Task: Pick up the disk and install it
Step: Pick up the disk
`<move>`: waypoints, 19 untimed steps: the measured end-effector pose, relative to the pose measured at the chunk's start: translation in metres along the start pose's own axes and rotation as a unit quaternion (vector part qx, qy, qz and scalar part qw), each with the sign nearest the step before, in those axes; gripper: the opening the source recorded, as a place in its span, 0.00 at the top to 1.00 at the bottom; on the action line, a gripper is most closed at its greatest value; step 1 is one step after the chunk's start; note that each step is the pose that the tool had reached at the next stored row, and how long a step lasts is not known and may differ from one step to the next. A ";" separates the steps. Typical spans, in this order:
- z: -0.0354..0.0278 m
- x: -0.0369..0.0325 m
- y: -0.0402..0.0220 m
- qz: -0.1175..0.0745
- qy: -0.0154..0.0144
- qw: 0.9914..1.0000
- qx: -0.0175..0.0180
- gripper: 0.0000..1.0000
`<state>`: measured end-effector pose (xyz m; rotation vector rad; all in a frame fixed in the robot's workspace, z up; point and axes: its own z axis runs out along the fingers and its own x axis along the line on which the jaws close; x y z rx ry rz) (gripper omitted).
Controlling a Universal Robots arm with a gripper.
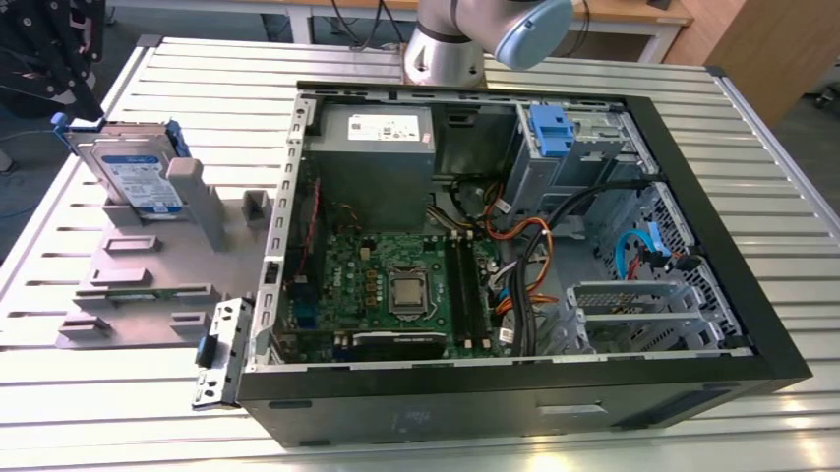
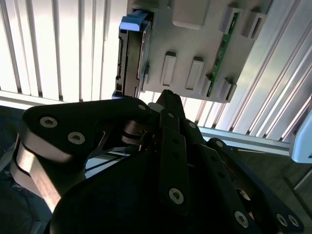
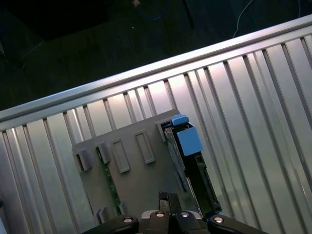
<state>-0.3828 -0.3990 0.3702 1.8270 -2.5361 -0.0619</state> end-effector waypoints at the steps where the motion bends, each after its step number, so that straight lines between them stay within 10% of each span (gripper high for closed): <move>1: 0.0000 0.0000 0.0000 -0.001 0.000 1.000 0.000 0.89; 19: 0.0000 0.0000 0.0000 -0.014 0.001 1.000 0.000 0.89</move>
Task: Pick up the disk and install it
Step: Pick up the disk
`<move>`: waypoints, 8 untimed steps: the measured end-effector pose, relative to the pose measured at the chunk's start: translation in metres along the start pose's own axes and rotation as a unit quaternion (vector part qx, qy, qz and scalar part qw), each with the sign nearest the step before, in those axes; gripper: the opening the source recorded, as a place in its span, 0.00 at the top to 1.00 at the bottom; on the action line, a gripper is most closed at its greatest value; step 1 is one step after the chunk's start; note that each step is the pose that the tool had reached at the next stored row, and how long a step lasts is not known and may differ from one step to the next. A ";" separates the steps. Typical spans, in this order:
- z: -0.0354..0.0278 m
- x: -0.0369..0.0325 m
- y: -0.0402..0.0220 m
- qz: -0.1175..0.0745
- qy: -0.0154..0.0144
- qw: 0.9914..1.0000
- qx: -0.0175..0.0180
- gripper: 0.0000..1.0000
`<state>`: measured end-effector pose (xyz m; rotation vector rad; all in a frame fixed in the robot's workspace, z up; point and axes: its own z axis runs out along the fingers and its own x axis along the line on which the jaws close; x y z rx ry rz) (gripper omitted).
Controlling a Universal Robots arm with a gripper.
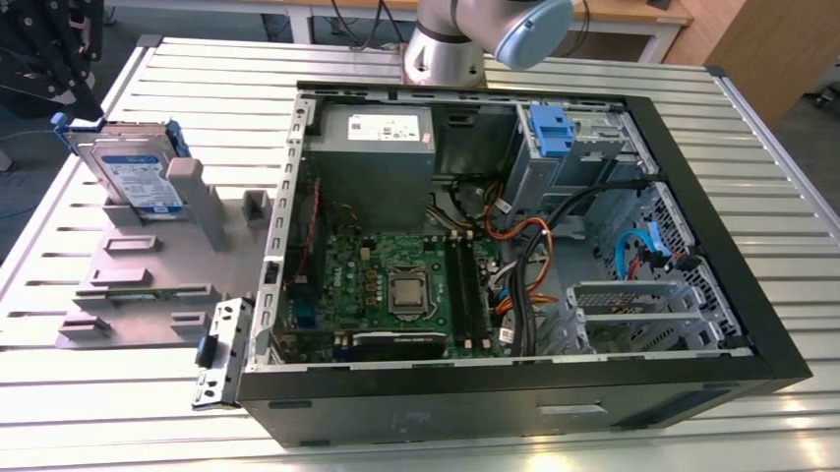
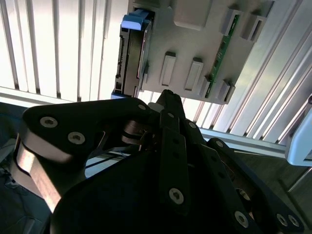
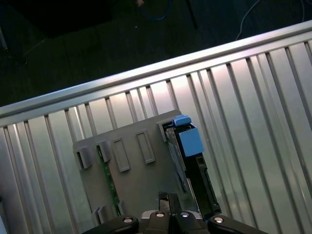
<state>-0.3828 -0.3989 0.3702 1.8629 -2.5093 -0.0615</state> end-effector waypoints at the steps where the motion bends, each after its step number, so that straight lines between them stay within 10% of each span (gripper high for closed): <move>1: 0.0000 0.0000 0.0000 -0.001 0.000 1.000 0.000 0.89; 8: 0.0000 0.0000 0.0000 -0.004 0.000 1.000 0.000 0.89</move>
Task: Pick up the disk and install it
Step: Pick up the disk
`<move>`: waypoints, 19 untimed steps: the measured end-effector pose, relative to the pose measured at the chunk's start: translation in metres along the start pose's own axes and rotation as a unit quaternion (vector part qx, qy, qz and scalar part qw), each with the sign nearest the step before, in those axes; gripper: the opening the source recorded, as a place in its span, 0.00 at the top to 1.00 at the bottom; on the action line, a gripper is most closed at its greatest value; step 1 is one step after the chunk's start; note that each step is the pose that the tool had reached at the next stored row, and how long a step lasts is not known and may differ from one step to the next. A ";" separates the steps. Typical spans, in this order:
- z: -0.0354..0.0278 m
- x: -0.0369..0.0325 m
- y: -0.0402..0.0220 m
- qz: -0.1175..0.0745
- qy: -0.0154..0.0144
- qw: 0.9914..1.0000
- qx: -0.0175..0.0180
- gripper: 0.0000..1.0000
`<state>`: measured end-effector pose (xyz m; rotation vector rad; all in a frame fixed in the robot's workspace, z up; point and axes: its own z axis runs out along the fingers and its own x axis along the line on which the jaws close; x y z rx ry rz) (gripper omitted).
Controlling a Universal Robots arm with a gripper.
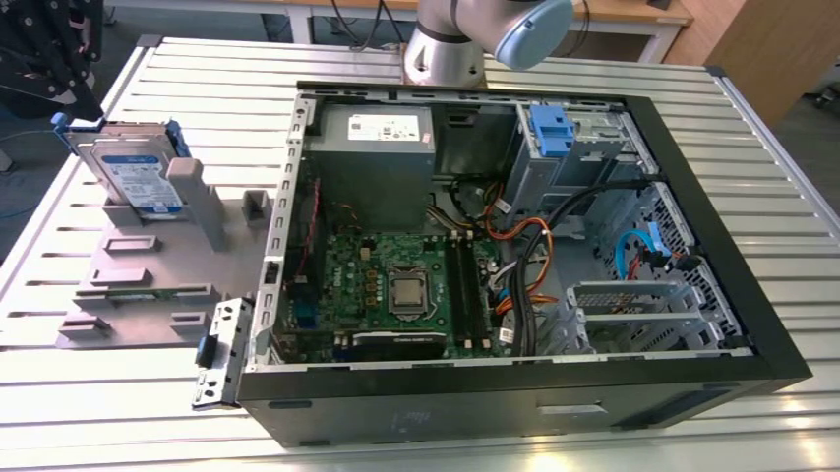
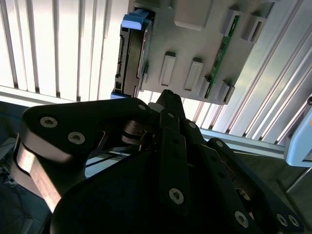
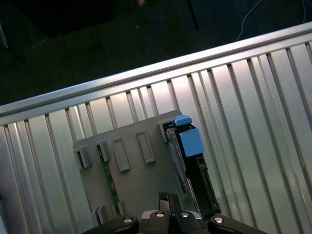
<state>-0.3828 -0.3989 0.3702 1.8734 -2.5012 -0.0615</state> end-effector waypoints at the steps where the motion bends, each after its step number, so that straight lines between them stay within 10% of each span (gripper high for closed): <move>1: 0.0000 0.0000 0.0000 -0.001 0.000 1.000 0.000 0.89; 19: 0.0000 0.0000 0.0000 -0.010 0.000 1.000 0.000 0.89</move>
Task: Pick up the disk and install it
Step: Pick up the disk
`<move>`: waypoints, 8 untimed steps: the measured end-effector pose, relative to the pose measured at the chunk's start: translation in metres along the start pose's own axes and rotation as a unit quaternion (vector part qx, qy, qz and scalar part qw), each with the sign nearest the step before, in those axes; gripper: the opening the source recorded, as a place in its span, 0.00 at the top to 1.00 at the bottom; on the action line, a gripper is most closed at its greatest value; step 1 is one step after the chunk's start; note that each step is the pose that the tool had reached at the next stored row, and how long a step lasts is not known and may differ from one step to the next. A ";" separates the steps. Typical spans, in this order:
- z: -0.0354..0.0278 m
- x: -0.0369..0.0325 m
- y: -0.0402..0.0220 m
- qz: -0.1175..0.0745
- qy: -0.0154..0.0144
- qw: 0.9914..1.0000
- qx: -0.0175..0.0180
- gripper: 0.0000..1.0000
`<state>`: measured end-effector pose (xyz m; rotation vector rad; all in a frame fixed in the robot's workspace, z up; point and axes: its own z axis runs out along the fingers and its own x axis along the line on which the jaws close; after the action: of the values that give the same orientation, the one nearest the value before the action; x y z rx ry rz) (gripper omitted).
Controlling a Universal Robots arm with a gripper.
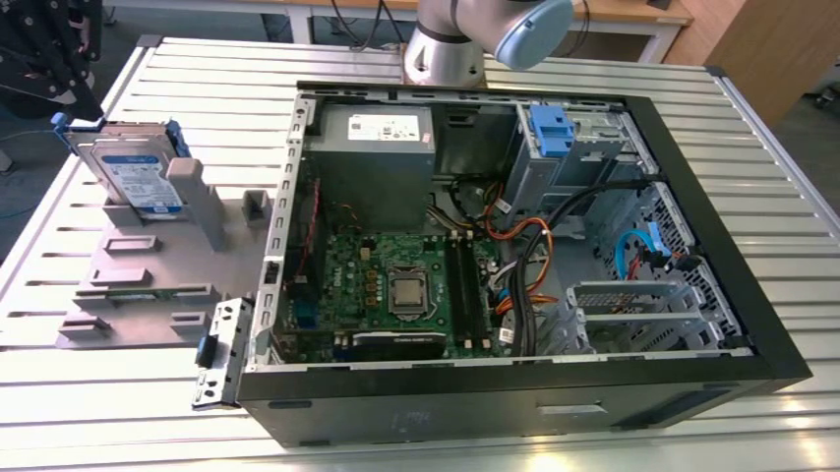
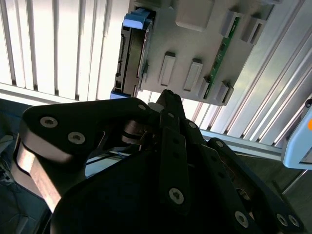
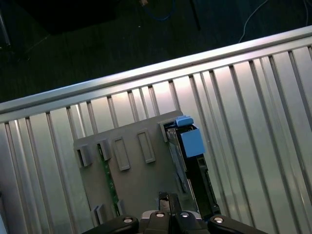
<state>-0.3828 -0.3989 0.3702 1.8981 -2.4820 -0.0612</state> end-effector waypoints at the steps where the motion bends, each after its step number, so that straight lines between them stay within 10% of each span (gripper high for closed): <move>1: 0.0000 0.0000 0.0000 0.000 0.000 1.000 0.000 0.89; 8: 0.0000 0.0000 0.0000 -0.004 0.000 1.000 0.000 0.89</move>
<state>-0.3828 -0.3989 0.3701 1.9074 -2.4747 -0.0611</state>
